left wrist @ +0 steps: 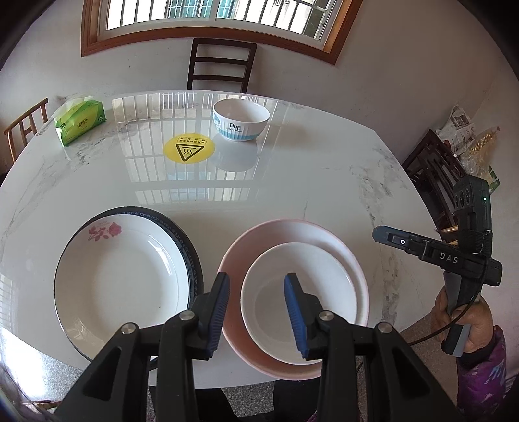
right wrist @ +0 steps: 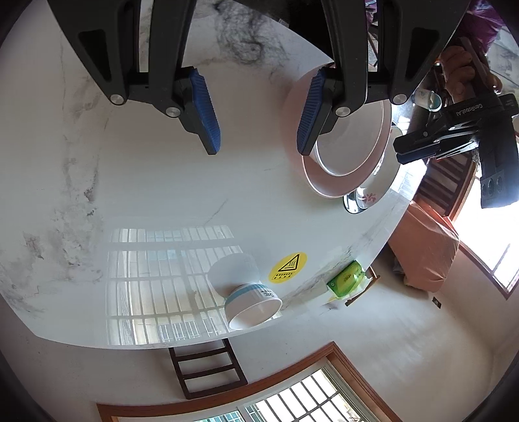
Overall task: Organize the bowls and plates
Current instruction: 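Open the right gripper and withdraw from the bowls, then move the right gripper to the blue-rimmed white bowl and grip its rim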
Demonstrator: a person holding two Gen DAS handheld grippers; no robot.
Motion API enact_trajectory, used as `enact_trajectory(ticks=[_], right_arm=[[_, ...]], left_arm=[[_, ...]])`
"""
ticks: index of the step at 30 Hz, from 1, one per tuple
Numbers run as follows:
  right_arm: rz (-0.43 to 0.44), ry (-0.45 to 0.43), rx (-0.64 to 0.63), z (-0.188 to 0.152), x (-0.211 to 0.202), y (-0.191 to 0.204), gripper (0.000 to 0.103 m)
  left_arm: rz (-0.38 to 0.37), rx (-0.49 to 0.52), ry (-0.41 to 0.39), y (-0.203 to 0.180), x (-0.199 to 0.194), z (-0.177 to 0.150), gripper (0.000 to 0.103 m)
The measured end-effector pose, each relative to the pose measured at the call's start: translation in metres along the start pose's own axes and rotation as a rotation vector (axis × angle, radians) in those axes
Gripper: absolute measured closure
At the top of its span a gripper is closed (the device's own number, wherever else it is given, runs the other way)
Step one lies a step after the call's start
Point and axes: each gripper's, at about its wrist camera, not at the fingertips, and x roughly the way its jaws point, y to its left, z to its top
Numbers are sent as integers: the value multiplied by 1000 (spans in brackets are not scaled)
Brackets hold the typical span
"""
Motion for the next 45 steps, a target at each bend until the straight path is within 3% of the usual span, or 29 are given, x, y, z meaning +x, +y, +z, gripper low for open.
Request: enact_trajectory(ticks=[8,10,19,25,28,32,37,45], right_arm=[[-2,29,81,26,35,-32,55],[-1,29,80,34,44,-35,49],[1,-12,90,81,74,-54,48],[17,-48,88,122,89,-58,48],[39,-44,92,145,99,-54,45],[68,-43,101,178,112,-44,42],[47,-44,73,209,128,-32,38],[49,-11,83,227,158,-35,36]], left_arm=[[-3,-5,-61,21,13,47,68],[-8,-22,-66,30,23,62,68],[-94,-101,-19,79,89,123,68],[-83,-21,-105,75,102,161,68],[-146,-29,-81,70,113,181,65],[-124,-41,-57,69,134,206,62],[-148,-109,-31,82,159,232,61],[-134,-132,6,94,195,252,60]])
